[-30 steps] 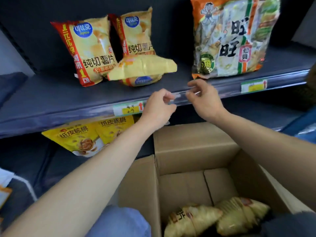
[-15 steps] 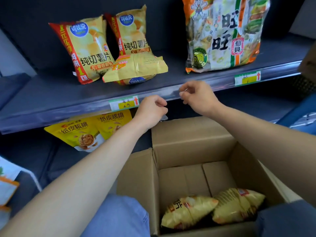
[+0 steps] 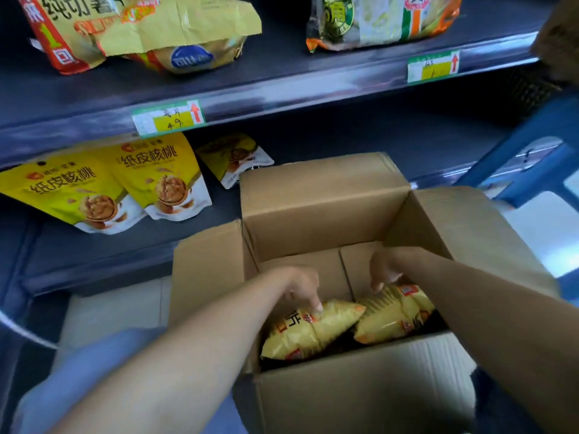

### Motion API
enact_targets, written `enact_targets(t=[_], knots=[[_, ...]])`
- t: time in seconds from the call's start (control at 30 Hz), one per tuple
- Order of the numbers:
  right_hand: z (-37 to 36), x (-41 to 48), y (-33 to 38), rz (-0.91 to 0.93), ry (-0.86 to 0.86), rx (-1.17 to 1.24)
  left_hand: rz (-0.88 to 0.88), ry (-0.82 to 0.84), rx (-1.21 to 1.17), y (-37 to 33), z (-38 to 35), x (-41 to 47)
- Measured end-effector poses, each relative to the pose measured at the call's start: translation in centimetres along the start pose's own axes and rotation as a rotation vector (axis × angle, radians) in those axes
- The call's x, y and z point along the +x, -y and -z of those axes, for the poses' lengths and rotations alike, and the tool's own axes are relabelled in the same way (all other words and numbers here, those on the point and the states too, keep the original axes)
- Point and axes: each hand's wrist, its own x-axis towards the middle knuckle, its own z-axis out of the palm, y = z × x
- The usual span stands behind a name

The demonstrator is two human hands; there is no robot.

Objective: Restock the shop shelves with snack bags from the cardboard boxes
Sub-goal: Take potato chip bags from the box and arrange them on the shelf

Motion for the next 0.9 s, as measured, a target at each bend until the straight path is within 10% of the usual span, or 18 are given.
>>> enact_targets(t=[0.33,0.8,0.9], knots=[[-3.1,0.7,-2.6,-0.107,0.201,-0.178,-0.118,-0.096,0.289,-0.6,-2.9,2.8],[7.9,-7.2,-1.0,0.000,-0.181,0.270,-0.050,-0.563,-0.178,0.6,6.7,-4.4],[11.1,-9.5,-1.0,0.118,-0.351,0.020,-0.125,-0.649,-0.281,0.3,8.4,-6.9]])
